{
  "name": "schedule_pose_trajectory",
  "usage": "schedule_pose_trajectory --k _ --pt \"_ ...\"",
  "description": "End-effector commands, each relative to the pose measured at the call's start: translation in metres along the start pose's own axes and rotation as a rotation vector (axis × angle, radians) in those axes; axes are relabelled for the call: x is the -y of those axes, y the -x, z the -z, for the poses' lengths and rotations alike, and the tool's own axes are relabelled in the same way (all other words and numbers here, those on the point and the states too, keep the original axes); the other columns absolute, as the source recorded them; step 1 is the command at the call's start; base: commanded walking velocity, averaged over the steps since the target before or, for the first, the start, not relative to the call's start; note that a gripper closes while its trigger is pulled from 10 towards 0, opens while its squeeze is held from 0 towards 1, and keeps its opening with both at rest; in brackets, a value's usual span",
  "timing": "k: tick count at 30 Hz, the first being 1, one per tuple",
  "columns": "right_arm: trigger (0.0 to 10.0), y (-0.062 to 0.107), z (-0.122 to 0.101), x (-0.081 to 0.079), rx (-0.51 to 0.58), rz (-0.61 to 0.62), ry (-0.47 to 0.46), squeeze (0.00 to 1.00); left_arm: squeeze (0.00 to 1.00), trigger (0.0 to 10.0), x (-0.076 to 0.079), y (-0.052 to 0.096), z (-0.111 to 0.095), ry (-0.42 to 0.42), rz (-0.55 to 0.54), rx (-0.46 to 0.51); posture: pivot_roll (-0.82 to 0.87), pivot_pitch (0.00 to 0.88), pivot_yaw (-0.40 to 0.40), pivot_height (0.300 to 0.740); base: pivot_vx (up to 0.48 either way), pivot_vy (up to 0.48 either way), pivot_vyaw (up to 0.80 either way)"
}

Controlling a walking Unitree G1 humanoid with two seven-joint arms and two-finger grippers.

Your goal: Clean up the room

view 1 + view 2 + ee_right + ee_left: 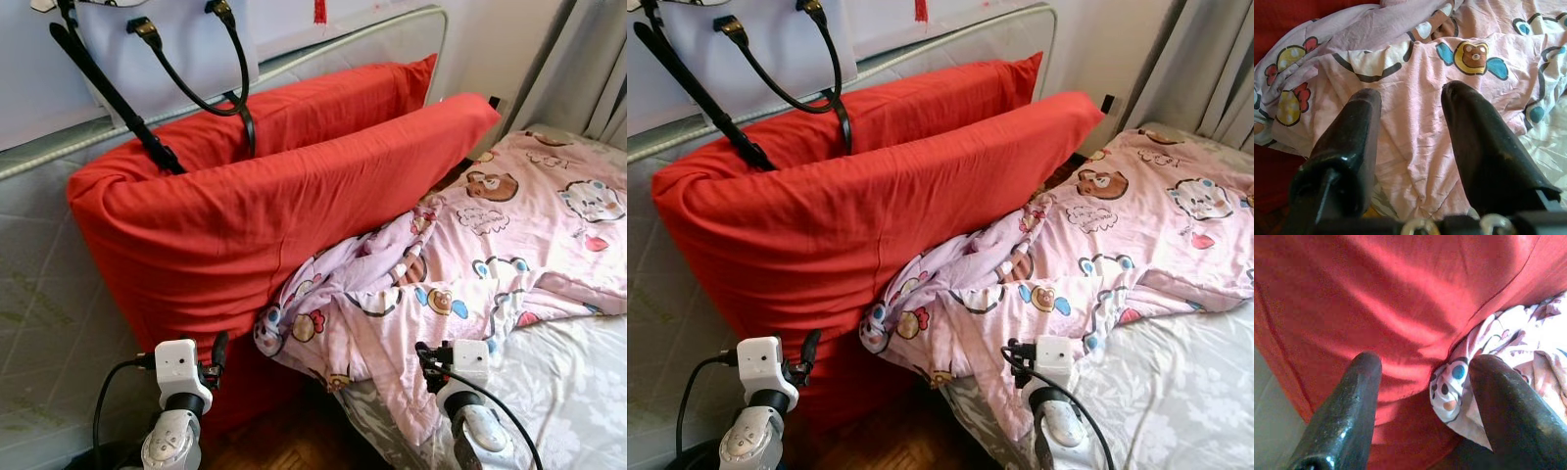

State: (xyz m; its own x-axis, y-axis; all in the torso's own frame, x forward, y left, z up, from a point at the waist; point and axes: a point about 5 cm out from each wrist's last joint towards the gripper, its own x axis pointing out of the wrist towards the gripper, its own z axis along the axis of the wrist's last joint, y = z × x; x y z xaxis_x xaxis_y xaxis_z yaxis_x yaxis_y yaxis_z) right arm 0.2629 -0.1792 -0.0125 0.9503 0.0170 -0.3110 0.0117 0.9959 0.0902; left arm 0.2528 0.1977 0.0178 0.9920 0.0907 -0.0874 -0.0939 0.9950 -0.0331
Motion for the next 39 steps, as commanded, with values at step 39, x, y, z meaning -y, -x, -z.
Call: schedule_pose_trajectory --k 39 --pt "10.0 0.002 0.005 -0.008 -0.027 -0.051 0.031 0.0 0.0 10.0 0.013 -0.006 -0.003 0.03 0.086 -0.029 -0.02 0.101 -0.034 0.651 0.0 0.0 0.0"
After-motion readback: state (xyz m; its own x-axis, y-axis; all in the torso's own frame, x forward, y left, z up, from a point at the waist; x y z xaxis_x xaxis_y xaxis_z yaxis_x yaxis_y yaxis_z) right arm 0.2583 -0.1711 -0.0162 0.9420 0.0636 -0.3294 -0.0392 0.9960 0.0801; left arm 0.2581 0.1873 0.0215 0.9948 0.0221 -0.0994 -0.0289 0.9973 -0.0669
